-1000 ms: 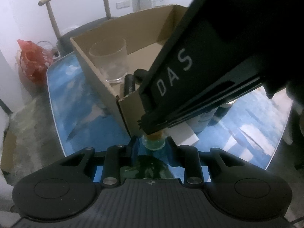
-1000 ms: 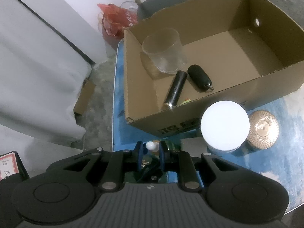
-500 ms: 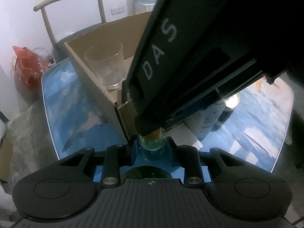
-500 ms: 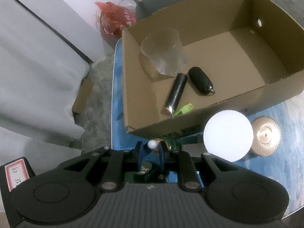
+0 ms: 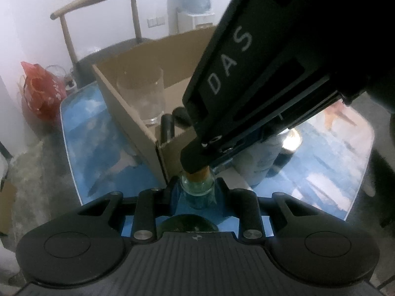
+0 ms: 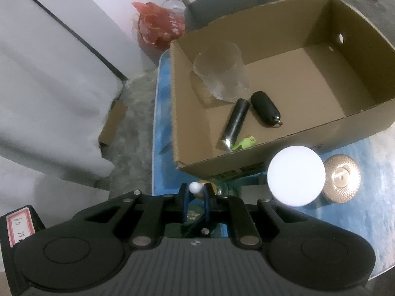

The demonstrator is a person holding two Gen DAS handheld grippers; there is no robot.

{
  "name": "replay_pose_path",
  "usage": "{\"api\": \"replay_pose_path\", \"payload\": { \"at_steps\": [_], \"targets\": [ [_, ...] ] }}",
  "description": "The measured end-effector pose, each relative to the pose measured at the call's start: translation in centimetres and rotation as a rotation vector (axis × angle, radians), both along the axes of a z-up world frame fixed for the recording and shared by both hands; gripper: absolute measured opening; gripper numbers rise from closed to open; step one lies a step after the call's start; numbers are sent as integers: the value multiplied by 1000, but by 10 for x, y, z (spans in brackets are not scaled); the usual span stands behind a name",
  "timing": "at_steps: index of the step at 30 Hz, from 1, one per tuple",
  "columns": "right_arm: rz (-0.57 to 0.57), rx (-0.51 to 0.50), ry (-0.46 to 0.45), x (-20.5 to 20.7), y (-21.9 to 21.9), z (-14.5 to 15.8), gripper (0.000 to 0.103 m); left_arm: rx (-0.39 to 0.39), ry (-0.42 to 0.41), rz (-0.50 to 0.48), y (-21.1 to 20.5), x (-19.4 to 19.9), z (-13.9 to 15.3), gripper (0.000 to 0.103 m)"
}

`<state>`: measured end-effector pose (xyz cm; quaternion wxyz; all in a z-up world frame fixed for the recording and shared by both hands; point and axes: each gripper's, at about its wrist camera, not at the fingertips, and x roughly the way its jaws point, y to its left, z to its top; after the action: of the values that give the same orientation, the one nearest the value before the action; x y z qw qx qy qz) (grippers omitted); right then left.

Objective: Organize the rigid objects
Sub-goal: 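Carry the green dropper bottle into the box and open the right tool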

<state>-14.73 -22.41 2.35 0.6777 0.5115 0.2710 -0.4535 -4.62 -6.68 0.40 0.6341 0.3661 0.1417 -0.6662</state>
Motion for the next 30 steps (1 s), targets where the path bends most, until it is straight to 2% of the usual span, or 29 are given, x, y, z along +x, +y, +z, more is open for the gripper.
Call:
{"api": "replay_pose_path", "payload": {
  "at_steps": [5, 12, 13, 14, 16, 19, 22, 30],
  "targets": [
    [17, -17, -29, -4, 10, 35, 14, -26, 7, 0, 11, -6, 29, 28],
    [16, -72, -82, -14, 11, 100, 14, -88, -11, -7, 23, -24, 91, 26],
    [15, -87, -88, -16, 8, 108, 14, -102, -18, -7, 21, -28, 100, 25],
    [14, -102, -95, -19, 4, 116, 14, -118, -21, -11, 18, -30, 107, 18],
    [6, -124, -101, -25, -6, 124, 14, -152, -27, -17, 8, -35, 120, 18],
    [4, -158, -111, -37, -22, 122, 14, -170, -13, -11, -15, -41, 122, 18],
    [6, -172, -126, -49, -44, 104, 13, -184, -51, -22, -42, -48, 107, 16],
    [18, -61, -173, -79, -82, 44, 13, -83, -70, 24, -87, -47, 64, 16]
  ]
}}
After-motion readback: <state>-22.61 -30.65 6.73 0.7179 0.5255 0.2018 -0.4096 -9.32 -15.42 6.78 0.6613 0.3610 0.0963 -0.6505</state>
